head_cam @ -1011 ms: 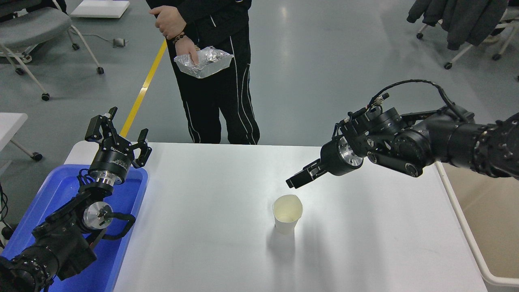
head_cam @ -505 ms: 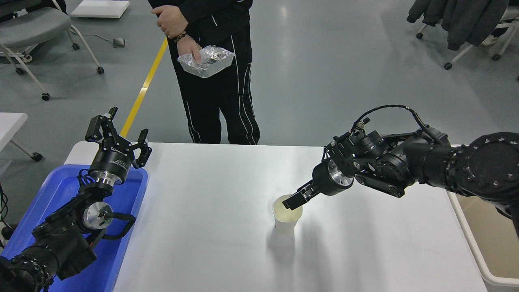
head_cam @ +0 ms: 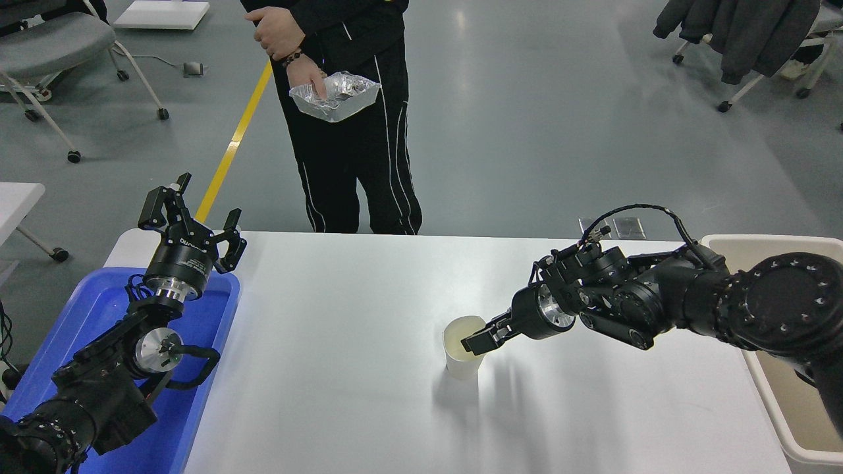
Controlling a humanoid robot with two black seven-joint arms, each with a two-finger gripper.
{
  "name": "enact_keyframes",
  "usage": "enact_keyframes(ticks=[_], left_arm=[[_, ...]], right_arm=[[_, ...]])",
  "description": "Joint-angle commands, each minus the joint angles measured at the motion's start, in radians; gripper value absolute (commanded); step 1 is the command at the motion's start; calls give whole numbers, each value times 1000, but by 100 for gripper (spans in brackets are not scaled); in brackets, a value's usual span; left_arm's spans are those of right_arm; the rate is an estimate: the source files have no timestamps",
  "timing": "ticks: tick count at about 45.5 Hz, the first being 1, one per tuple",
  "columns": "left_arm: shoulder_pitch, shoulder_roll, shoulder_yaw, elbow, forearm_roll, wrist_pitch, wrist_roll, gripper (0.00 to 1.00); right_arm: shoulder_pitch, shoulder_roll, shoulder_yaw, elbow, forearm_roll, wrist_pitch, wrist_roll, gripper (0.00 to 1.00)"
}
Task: Dispose of the paper cup in the dustbin
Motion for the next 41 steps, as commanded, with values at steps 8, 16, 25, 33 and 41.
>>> enact_keyframes(ticks=[8,16,25,33,41], left_arm=[[0,0,0,0,0,0,0,100],[0,0,0,0,0,0,0,100],[0,0,0,0,0,0,0,100],[0,0,1,0,0,0,0,100],[0,0,0,0,0,0,0,100]], right_arm=[[-12,2,0,-40,30,7,6,0],[-15,2,0,-49,33,4,7,0],[-14,2,3,-47,33,2,9,0],[6,-29,84,-46,56,-1,41,0],[34,-123,187,-31,95,2,119,0]])
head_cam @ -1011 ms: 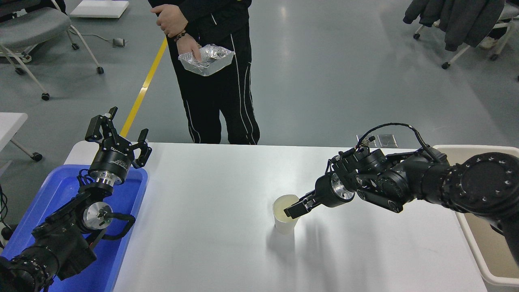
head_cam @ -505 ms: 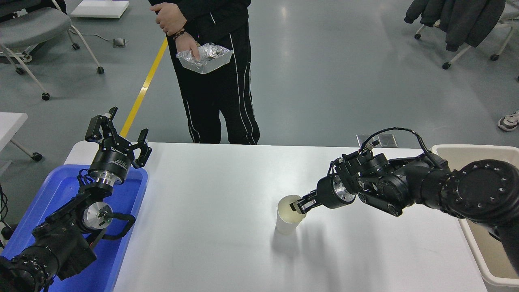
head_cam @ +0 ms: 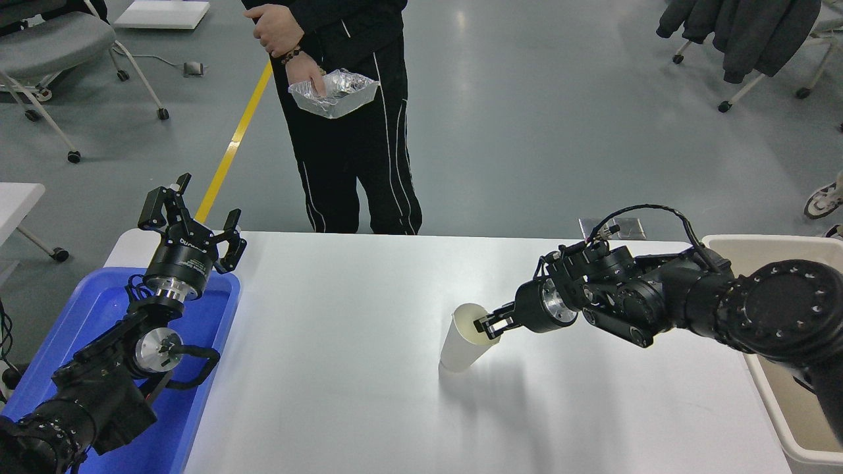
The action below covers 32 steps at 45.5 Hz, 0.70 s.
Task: Dispose of the paper cup in the dustbin
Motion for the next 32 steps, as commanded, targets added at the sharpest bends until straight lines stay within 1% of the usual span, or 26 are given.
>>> enact_keyframes(ticks=[1,6,12,17,23,28,32], left_arm=[[0,0,0,0,0,0,0,100],[0,0,0,0,0,0,0,100],[0,0,1,0,0,0,0,100],[0,0,0,0,0,0,0,100],[0,0,0,0,0,0,0,100],[0,0,0,1,0,0,0,100],[0,0,0,0,0,0,0,100]], right_arm=[[30,-94,121,13,40,3,86,0],[44,-152,178,20,54,17,136,0],[45,-217,277,20,121,71,179,0],[51,-266,368,20,178,114,179,0],[93,-309,451,2,232,180,179,0],[132,-355,471,-9,305,230,178,0],[143,-373,471,-10,342,243,178,0]])
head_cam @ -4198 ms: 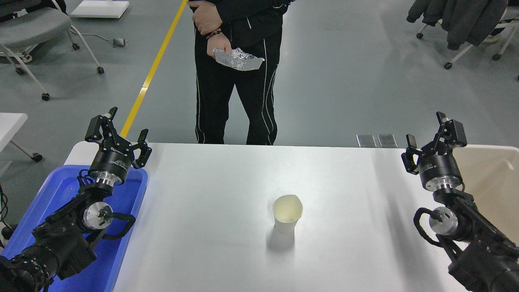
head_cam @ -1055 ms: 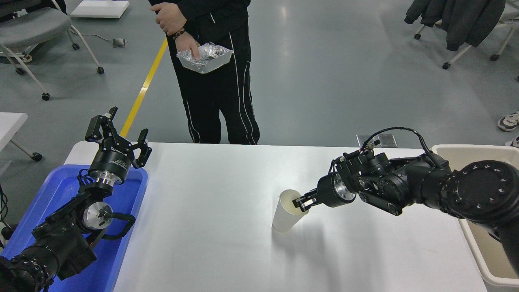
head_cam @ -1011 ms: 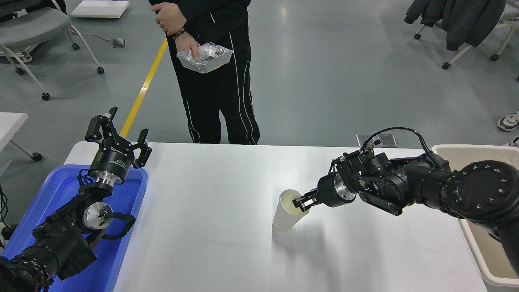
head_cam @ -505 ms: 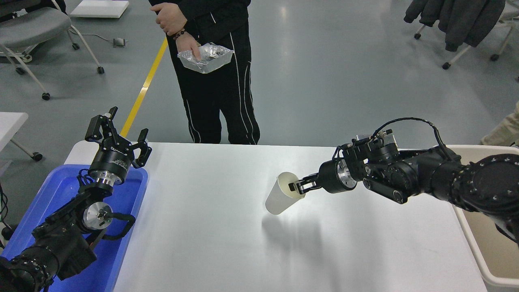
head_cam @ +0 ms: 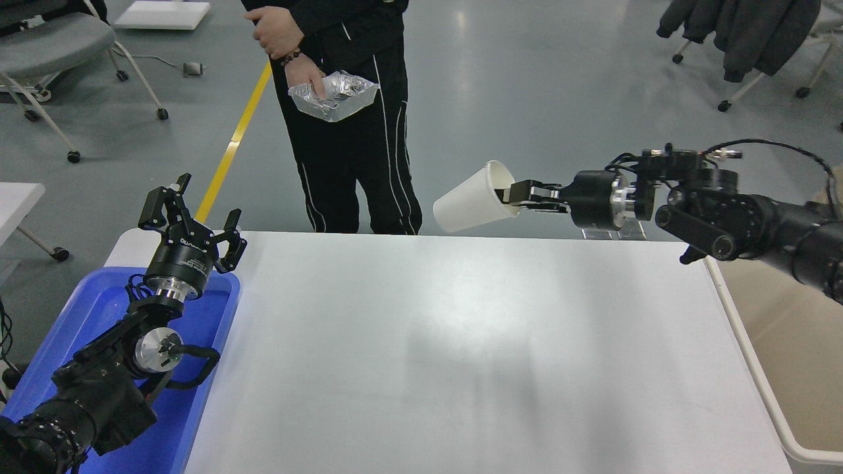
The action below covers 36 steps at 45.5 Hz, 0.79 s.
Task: Dispose of the paper cup in the dustbin
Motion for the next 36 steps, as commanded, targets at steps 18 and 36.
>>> enact_keyframes(ticks=[18,36], left_arm=[[0,0,0,0,0,0,0,100],[0,0,0,0,0,0,0,100]], right_arm=[[-71,-16,61,-433,127,81,-9,0],[-291,-69,73,-771,288,63,-284,0]])
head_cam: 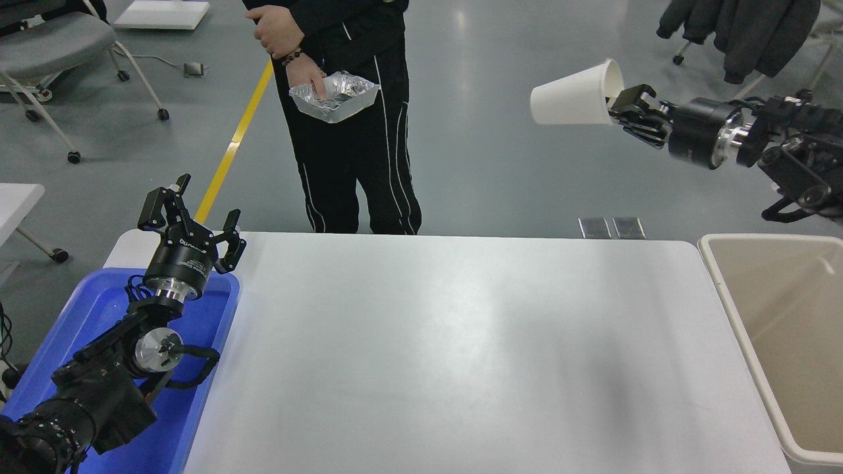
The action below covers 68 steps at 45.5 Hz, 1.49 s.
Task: Dispose of the paper cup in the dustbin
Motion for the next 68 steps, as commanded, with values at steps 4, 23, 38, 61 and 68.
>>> enact_keyframes(ticks=[4,23,38,61,68], left_arm=[[0,0,0,0,0,0,0,100],[0,0,0,0,0,0,0,100],[0,0,0,0,0,0,0,100],[0,0,0,0,0,0,0,100],[0,0,0,1,0,0,0,100]], right_arm=[[-135,-79,4,-161,161,-30,-301,0],[-219,-124,27,-161,175,-269,-605,0],[-342,-86,47,-160,175,-433,-665,0],[-526,80,151,-154,191,-459,-663,0],[-535,102,156,-152,218,-461,-663,0]])
